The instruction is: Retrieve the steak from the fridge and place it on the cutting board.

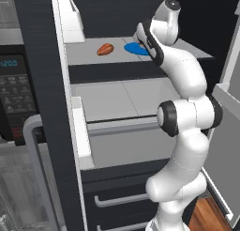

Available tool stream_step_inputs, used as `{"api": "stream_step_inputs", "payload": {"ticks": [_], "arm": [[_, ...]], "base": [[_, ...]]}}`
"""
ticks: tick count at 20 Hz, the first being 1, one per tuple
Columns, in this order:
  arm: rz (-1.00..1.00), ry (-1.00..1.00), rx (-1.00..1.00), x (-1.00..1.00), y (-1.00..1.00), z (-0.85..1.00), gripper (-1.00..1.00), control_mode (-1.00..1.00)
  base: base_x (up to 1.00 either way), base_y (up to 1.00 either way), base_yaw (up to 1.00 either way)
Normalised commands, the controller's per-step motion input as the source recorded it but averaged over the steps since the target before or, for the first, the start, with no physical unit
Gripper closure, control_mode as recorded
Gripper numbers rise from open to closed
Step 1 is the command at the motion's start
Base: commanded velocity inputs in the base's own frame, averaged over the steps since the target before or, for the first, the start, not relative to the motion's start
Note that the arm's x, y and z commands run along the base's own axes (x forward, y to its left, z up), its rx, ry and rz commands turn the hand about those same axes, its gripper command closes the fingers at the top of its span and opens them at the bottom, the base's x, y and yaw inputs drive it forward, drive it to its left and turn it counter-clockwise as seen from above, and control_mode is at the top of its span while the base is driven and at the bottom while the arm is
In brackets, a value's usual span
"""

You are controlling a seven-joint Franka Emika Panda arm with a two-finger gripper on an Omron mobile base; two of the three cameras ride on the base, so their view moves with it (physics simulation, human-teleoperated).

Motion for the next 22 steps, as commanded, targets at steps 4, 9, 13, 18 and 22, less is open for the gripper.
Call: {"api": "stream_step_inputs", "payload": {"ticks": [4,9,13,18,22], "arm": [[0.03,0.0,0.0,0.58,0.0,-0.18,-1.0,-1.0],[0.04,0.01,0.0,0.37,-0.02,-0.14,-1.0,-1.0],[0.07,0.01,0.0,0.08,-0.09,-0.15,-1.0,-1.0],[0.02,0.03,0.0,0.0,-0.05,-0.27,-1.0,-1.0],[0.0,0.02,0.0,-0.03,0.0,-0.45,-1.0,-1.0]], "base": [[0.0,0.0,0.0],[0.0,0.0,0.0],[0.0,0.0,0.0],[0.0,0.0,0.0],[0.0,0.0,0.0]]}}
